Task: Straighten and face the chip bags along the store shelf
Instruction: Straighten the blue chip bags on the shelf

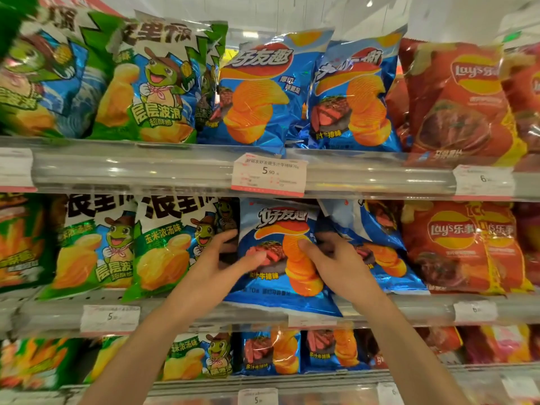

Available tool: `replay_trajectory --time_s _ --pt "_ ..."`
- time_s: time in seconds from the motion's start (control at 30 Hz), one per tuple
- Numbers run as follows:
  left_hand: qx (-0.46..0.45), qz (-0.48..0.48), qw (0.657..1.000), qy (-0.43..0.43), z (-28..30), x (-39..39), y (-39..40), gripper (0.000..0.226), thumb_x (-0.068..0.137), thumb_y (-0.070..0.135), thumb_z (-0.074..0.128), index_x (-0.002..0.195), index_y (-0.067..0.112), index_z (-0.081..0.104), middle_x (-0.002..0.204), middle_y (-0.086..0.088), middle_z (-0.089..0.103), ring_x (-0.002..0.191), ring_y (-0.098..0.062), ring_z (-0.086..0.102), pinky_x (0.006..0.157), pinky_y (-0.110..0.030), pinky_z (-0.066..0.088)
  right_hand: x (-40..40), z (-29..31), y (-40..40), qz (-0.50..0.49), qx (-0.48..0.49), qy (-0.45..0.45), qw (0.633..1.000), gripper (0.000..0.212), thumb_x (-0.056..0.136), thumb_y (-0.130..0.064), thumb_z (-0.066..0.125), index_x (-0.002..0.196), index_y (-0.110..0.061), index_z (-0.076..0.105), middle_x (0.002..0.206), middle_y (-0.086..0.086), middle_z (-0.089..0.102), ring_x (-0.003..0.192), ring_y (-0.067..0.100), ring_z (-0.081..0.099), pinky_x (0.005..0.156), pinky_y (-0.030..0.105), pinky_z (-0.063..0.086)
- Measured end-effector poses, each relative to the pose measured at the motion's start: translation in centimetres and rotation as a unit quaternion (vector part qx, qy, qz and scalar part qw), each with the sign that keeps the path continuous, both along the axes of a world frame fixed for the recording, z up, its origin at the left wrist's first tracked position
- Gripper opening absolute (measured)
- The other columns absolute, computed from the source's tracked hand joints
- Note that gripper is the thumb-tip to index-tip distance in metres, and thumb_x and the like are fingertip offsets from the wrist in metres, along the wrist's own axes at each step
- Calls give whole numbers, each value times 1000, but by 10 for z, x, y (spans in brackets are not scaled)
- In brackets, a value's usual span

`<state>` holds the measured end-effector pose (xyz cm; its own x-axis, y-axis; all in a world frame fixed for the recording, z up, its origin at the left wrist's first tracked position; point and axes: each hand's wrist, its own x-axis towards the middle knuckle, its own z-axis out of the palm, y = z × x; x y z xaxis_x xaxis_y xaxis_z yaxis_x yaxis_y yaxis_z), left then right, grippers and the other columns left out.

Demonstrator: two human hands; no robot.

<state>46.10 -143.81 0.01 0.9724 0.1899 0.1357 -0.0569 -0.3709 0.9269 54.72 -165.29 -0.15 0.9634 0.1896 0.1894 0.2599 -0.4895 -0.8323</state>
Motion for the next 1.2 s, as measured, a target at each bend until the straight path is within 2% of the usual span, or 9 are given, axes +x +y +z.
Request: replay_trajectory --time_s 0.1,0.2,0.33,0.47,0.63,0.8,0.87,1.03,1.2 --pt "-28 21 999 15 7 11 -2 89 69 72 65 144 33 35 120 14 59 99 -6 59 91 -30 50 -3 -5 -2 -2 19 -5 1000 57 93 -52 62 139 -21 52 112 -7 64 101 8 62 81 22 48" --pt "-4 33 999 7 7 22 -8 75 78 64 69 138 29 39 118 16 62 109 -7 61 92 -26 47 -15 -5 -1 18 45 -24 999 43 91 -44 67 129 -26 57 104 -9 65 92 1 64 72 14 50" --pt "-55 34 997 -40 -2 16 -8 68 82 39 78 138 26 41 117 19 65 100 6 64 79 -10 49 -27 -7 -3 51 113 -39 991 20 93 -36 65 112 -28 64 96 -6 70 84 2 66 72 17 54" --pt "-64 49 994 -75 -3 -1 9 61 82 29 80 133 28 47 111 16 71 96 5 68 76 -12 54 -15 -8 -1 -4 96 -68 993 17 98 -39 57 110 -30 66 101 -15 70 95 0 64 83 21 52" --pt "-37 95 990 -94 6 -19 40 57 80 33 79 127 34 47 111 16 68 90 10 66 67 -5 50 20 -12 26 -50 -119 -91 987 67 87 -69 54 129 -17 57 123 13 59 116 34 58 97 46 50" --pt "-40 112 989 -90 9 -30 62 51 81 33 78 119 43 47 112 15 69 92 5 69 71 -12 54 40 -13 43 -21 -193 90 977 105 85 -78 47 158 -12 12 161 20 21 145 40 30 118 48 30" --pt "-34 116 989 -89 9 -33 67 47 80 33 78 112 45 47 110 17 68 90 8 68 72 -11 54 44 -18 43 -26 -179 97 979 105 82 -78 53 156 -12 16 155 17 35 138 38 43 113 48 38" --pt "-18 129 987 -99 9 -36 75 68 81 35 79 137 30 41 109 22 67 90 15 64 72 -7 51 42 -26 44 -48 -30 -19 998 72 79 -53 76 135 -21 44 114 6 68 102 31 67 90 49 56" --pt "-15 140 984 -107 7 -38 76 71 81 34 79 139 31 38 107 28 62 88 23 60 72 -3 47 36 -33 56 -49 66 -133 988 73 87 -38 75 148 -23 37 135 3 57 119 22 60 100 46 52"
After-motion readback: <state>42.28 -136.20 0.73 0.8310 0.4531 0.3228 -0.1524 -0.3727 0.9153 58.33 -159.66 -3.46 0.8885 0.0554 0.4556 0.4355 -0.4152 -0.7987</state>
